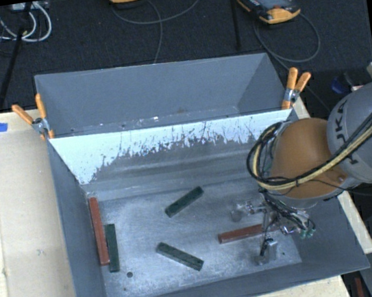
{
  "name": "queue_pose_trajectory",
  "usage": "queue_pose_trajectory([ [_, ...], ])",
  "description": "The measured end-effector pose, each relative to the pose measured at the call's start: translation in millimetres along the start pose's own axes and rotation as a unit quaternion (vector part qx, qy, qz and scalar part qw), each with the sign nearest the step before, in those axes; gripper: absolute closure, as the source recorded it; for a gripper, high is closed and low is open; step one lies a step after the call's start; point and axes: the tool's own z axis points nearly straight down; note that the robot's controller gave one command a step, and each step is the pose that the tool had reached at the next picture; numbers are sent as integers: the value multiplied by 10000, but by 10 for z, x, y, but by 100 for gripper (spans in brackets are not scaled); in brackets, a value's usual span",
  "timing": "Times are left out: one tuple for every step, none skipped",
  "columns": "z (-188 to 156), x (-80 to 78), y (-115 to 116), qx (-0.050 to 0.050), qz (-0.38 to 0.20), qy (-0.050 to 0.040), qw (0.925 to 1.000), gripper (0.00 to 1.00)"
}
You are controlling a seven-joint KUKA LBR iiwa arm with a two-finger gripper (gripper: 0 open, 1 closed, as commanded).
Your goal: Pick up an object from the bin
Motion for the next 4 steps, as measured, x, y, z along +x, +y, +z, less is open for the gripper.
queue_pose_trajectory([
  [3, 0, 4, 1, -11, -2, 10000, 0],
  [6, -2, 10, 3, -32, -4, 10000, 0],
  [7, -4, 16, 4, -59, -4, 10000, 0],
  [4, -7, 17, 4, -64, -8, 10000, 100],
])
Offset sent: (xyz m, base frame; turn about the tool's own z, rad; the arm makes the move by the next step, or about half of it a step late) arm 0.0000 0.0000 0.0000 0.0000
